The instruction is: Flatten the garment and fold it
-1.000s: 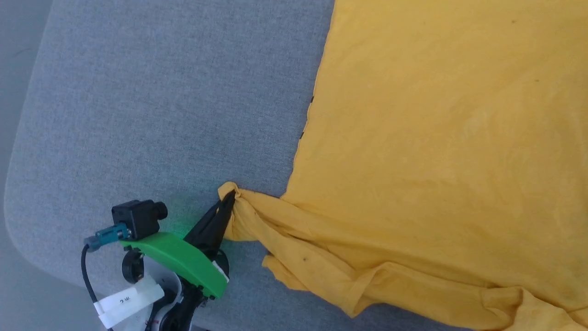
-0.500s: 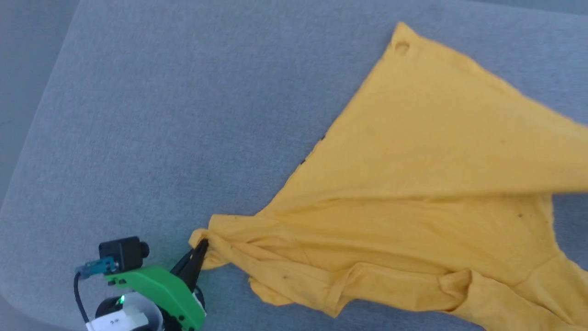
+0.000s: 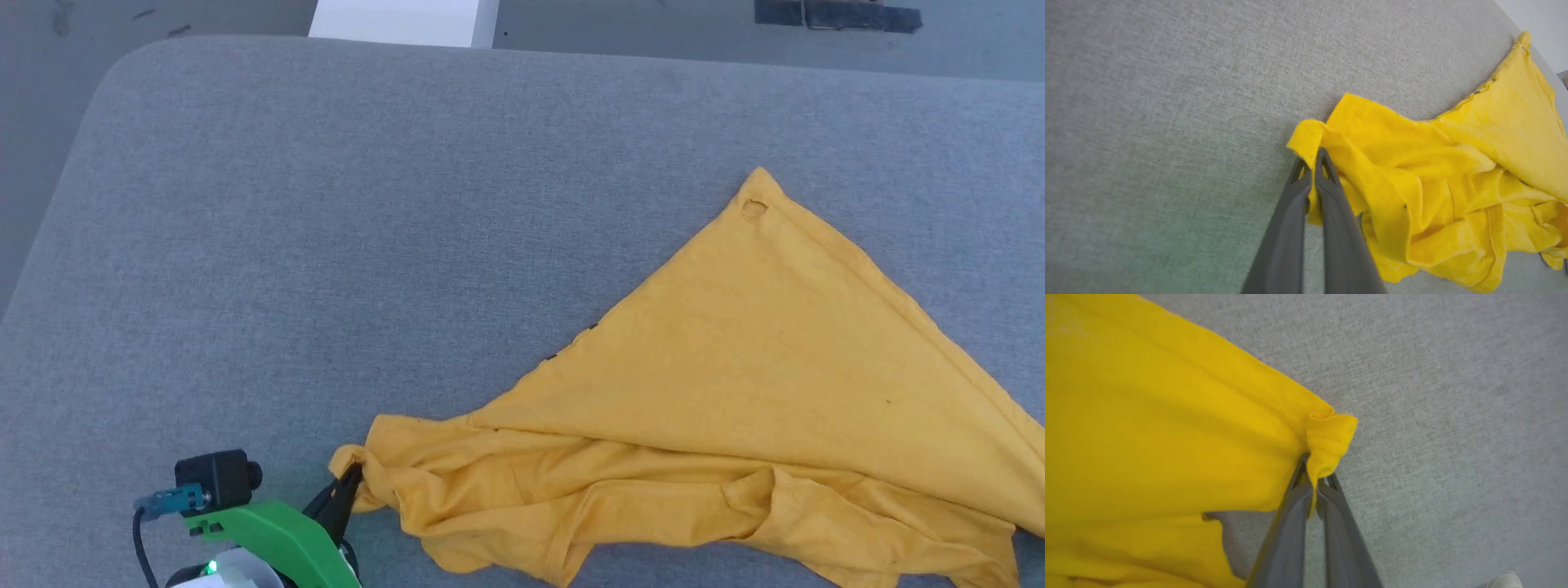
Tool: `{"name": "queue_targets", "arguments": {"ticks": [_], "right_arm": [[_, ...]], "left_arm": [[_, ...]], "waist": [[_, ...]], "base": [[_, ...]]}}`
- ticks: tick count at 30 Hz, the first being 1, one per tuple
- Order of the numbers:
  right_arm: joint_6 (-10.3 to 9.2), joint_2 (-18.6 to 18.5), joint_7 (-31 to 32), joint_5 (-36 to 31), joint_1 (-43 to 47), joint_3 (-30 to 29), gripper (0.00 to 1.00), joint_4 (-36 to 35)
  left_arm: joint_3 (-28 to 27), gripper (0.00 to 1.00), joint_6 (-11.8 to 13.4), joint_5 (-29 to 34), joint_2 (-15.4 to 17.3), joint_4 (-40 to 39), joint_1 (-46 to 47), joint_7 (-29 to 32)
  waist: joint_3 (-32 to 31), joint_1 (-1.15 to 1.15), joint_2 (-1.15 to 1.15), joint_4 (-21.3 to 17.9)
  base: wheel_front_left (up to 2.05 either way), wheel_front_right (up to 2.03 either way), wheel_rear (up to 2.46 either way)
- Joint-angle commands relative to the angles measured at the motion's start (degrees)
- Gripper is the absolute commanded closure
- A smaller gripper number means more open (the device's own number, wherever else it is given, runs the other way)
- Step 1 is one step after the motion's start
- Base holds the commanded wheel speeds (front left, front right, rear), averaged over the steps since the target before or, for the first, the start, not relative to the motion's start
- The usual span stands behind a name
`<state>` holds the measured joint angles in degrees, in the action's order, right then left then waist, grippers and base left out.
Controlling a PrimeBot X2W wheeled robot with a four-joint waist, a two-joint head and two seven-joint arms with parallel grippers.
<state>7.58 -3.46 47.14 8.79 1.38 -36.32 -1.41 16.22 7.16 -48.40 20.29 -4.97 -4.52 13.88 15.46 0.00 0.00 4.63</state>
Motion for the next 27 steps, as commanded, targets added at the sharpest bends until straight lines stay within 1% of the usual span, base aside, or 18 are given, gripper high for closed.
{"name": "queue_targets", "arguments": {"ticks": [1,2,3,4,9,12,16,20,22,25,27], "right_arm": [[-0.09,0.6,0.8,0.6,1.1,0.4,1.00,1.8],[-0.09,0.6,0.1,0.8,1.2,0.7,0.78,1.7],[-0.09,0.6,-0.9,1.0,1.1,0.9,0.26,1.4],[-0.09,0.6,-2.3,1.0,0.8,1.0,0.00,0.8],[-0.09,0.6,-12.1,-0.1,-2.3,1.5,0.00,-3.1],[-0.09,0.4,-20.0,-1.1,-5.1,4.8,0.00,-5.7],[-0.09,-2.8,-30.6,-0.4,-10.1,12.2,0.00,-5.6],[-0.09,-6.5,-38.6,1.6,-16.5,21.4,0.00,-1.6],[-0.09,-8.2,-40.6,2.1,-20.0,25.9,0.00,1.6],[-0.09,-10.3,-40.9,2.4,-25.1,32.0,0.00,7.4],[-0.09,-11.8,-39.0,2.6,-29.2,35.6,0.00,12.6]], "left_arm": [[0.0,1.00,0.3,-0.2,0.6,-0.2,-0.7,0.1],[0.0,1.00,0.4,-0.2,0.6,-0.3,-0.7,0.2],[0.1,1.00,0.5,-0.1,0.6,-0.3,-0.8,0.2],[0.2,1.00,0.5,-0.1,0.7,-0.3,-0.8,0.3],[0.5,1.00,0.4,-0.1,0.7,-0.4,-0.5,0.5],[0.8,1.00,0.3,0.0,0.6,-0.3,-0.1,0.6],[1.1,1.00,0.1,0.0,0.4,-0.1,0.4,0.6],[1.3,1.00,-0.1,0.0,0.2,0.1,1.0,0.4],[1.4,1.00,-0.3,0.0,0.1,0.2,1.5,0.3],[1.6,1.00,-0.6,0.0,0.0,0.4,2.2,0.2],[1.8,1.00,-0.9,0.0,-0.3,0.7,2.8,0.0]], "waist": [[-0.2,0.00,0.00,-0.3],[-0.3,0.00,0.00,-0.3],[-0.3,0.00,0.00,-0.3],[-0.4,0.00,0.00,-0.3],[-0.4,0.00,0.00,0.1],[-0.3,0.00,0.00,0.6],[0.3,0.00,0.00,1.0],[1.3,0.00,0.00,1.4],[1.9,0.00,0.00,1.6],[2.7,0.00,0.00,2.0],[3.5,0.00,0.00,2.6]], "base": [[0.00,0.00,0.00],[0.00,0.00,0.00],[0.00,0.00,0.00],[0.00,0.00,0.00],[0.00,0.00,0.00],[0.00,0.00,0.00],[0.00,0.00,0.00],[0.00,0.00,0.00],[0.00,0.00,0.00],[0.00,0.00,0.00],[0.00,0.00,0.00]]}}
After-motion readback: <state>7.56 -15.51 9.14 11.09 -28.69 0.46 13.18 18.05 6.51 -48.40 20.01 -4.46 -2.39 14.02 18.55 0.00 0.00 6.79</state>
